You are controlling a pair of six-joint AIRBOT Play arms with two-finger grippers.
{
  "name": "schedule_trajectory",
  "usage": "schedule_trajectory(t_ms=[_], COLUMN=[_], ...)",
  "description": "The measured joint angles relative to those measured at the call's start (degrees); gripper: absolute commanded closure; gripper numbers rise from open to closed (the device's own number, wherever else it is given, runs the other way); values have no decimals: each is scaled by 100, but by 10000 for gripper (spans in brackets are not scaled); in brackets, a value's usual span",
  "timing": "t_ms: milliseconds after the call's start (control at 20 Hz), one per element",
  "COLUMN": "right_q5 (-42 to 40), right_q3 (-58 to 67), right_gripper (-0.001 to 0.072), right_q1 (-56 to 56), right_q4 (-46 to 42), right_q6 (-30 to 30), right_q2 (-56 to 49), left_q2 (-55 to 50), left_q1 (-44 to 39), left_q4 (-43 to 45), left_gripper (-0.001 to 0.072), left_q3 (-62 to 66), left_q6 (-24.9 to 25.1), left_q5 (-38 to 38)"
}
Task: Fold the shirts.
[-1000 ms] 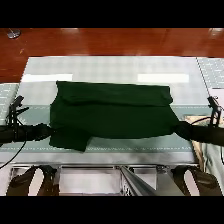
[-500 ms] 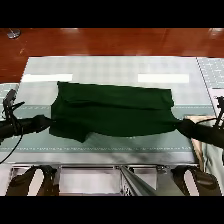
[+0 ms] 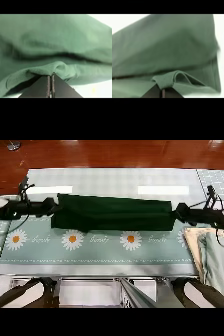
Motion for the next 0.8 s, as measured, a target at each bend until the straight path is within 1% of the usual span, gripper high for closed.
schedule_trajectory(t_ms=[150, 250, 300, 350, 400, 450, 550, 650, 800], right_q5=[-35, -33, -26, -20, -9, 0, 133, 295, 522], right_q3=[782, 1215, 1397, 1528, 1633, 1705, 1799, 1847, 1875], right_gripper=[692, 691, 674, 411, 94, 88, 88, 90, 91], right_q1=[0, 0, 0, 0, 0, -2, -87, -297, -664], right_q4=[39, 52, 57, 59, 68, 79, 96, 39, -402], right_q6=[-94, -105, -85, -68, -52, -39, -42, -55, 164], right_q2=[-979, -1502, -1733, -1910, -2079, -2199, -2356, -2402, -2422], left_q2=[-1084, -1663, -1899, -2122, -2293, -2441, -2612, -2680, -2542], left_q1=[-96, -146, -166, -179, -186, -190, -142, 22, 358], left_q4=[-26, -46, -48, -48, -48, -46, 2, 302, 765], left_gripper=[676, 676, 676, 645, 366, 22, 10, 11, 11], left_q3=[1047, 1687, 1947, 2179, 2345, 2474, 2693, 2924, 3084], left_q6=[-175, -260, -286, -302, -321, -341, -356, -426, -610], left_q5=[-87, -343, -490, -601, -678, -769, -1034, -1401, -1816])
